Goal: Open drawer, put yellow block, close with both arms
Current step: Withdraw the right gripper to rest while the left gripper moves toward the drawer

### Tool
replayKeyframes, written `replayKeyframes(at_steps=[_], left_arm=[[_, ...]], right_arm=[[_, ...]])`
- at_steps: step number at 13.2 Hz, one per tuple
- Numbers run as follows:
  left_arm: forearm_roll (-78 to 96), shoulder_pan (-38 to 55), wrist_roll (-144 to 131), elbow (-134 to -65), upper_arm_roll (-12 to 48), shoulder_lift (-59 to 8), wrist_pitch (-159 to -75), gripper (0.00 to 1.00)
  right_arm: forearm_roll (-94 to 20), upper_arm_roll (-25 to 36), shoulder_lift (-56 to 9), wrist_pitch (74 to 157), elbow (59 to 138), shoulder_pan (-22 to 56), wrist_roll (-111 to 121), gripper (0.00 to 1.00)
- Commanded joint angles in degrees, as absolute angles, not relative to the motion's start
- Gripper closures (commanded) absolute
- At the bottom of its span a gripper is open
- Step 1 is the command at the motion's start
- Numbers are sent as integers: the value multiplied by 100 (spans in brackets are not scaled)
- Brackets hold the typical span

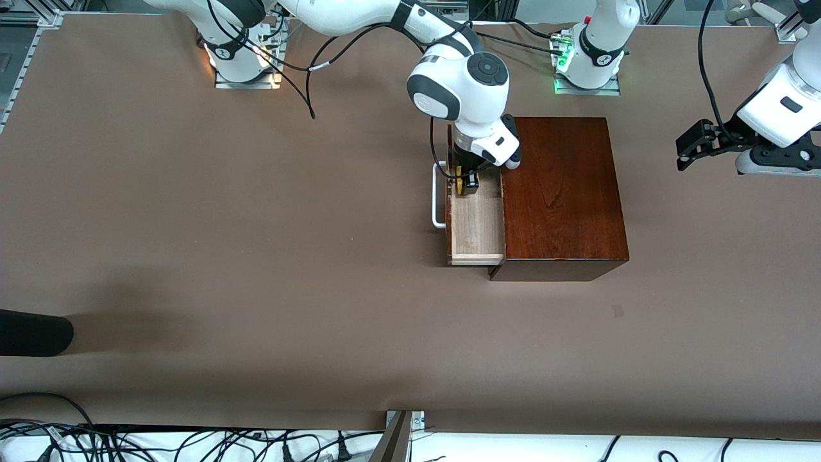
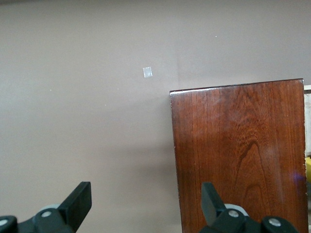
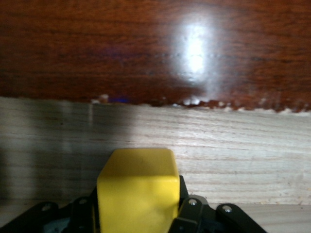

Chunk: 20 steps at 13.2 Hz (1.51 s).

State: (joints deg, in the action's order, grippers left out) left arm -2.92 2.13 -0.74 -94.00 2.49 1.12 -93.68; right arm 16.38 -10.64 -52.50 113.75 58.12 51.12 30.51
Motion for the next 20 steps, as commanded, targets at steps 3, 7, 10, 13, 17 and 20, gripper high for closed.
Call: replayKeyframes(at_steps=[3,7,10,13,17,20], left_arm=[[-237,229,53,-9106,246,-44,-9316,0],[-237,229,53,-9097,255,-44,-9316,0],[-237,272,53,-9097,246,-44,-9316,0],[-246,290,44,-9097,246,-53,-9316,0],[-246,299,44,-9097,246,-53,-9316,0],[-272,299,35,-9088,325,-53,-9316,0]], right_arm=[[1670,-1107,-5221,11128,5607,5115,2928,0],[1696,-1037,-4572,10566,5607,5106,2821,0],[1679,-976,-3992,10275,5607,4879,2813,0],[1644,-993,-3464,10292,5607,4046,2839,0],[819,-941,-2946,10152,5712,2991,2856,0],[450,-705,-2332,9861,6246,2524,2760,0]])
